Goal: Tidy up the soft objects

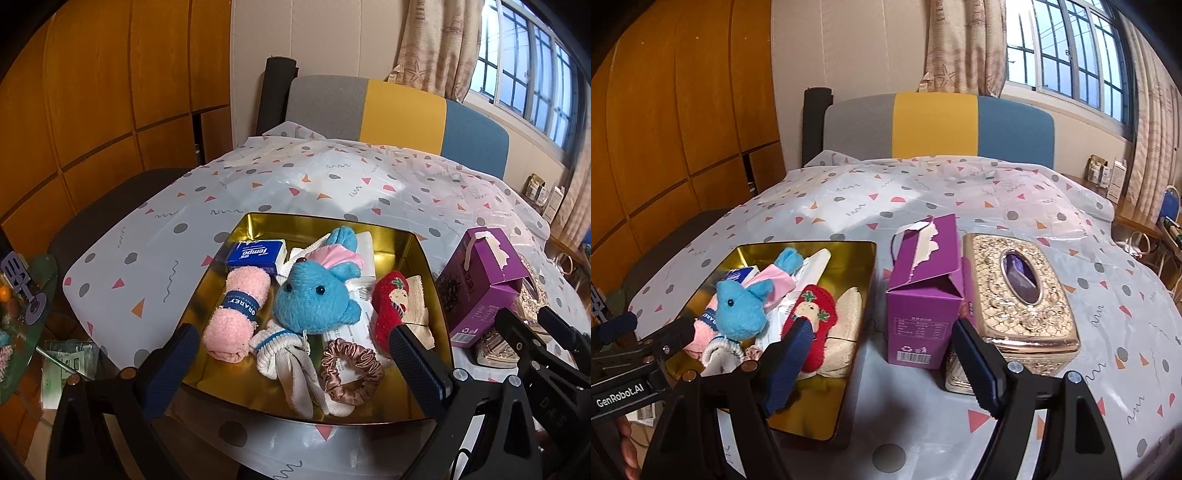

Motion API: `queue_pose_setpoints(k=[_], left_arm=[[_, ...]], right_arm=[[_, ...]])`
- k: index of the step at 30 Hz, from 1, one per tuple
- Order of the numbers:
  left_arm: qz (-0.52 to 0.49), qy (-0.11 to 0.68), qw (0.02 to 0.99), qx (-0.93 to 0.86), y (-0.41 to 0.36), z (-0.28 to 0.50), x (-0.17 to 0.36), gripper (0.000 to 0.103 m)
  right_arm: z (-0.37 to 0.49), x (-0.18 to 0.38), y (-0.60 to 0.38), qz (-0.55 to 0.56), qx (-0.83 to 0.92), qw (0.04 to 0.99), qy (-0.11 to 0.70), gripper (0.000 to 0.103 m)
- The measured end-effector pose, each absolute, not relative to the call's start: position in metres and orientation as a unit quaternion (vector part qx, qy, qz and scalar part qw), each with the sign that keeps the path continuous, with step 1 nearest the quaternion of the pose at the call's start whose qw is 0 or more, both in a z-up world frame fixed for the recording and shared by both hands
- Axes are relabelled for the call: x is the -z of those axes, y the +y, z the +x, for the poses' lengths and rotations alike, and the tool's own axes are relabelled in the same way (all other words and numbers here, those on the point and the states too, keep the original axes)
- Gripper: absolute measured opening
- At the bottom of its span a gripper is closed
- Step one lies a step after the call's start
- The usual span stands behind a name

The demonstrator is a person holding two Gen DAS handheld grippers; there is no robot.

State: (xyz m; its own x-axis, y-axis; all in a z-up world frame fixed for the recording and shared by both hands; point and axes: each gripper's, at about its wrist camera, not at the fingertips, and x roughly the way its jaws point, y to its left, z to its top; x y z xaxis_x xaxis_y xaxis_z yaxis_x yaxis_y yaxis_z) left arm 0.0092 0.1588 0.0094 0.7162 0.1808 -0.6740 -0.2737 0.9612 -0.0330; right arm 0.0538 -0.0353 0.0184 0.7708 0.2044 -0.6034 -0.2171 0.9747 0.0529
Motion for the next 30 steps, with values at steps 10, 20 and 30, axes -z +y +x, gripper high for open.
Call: queue_pose_setpoints(k=[10, 20, 30], left_arm=[[-0.061, 0.355, 0.925, -0.123, 0.1573, 0.0093, -0.0093, 0.103], [-0.060, 0.356, 0.925, -0.122, 0.1585, 0.0093, -0.0096, 0.103], [-0.059, 0.356, 0.925, -0.121, 0.1581, 0.0098, -0.0097, 0.103]], right_arm=[[0.0530, -0.0175, -0.0362, -0.011, -0.114, 0.940, 0.321, 0.079], [0.0521, -0.0168, -0.0334, -0.012, -0.118, 0.940, 0.321, 0.079], [0.0519, -0.0176, -0.0329, -0.013, -0.120, 0.939, 0.321, 0.079]])
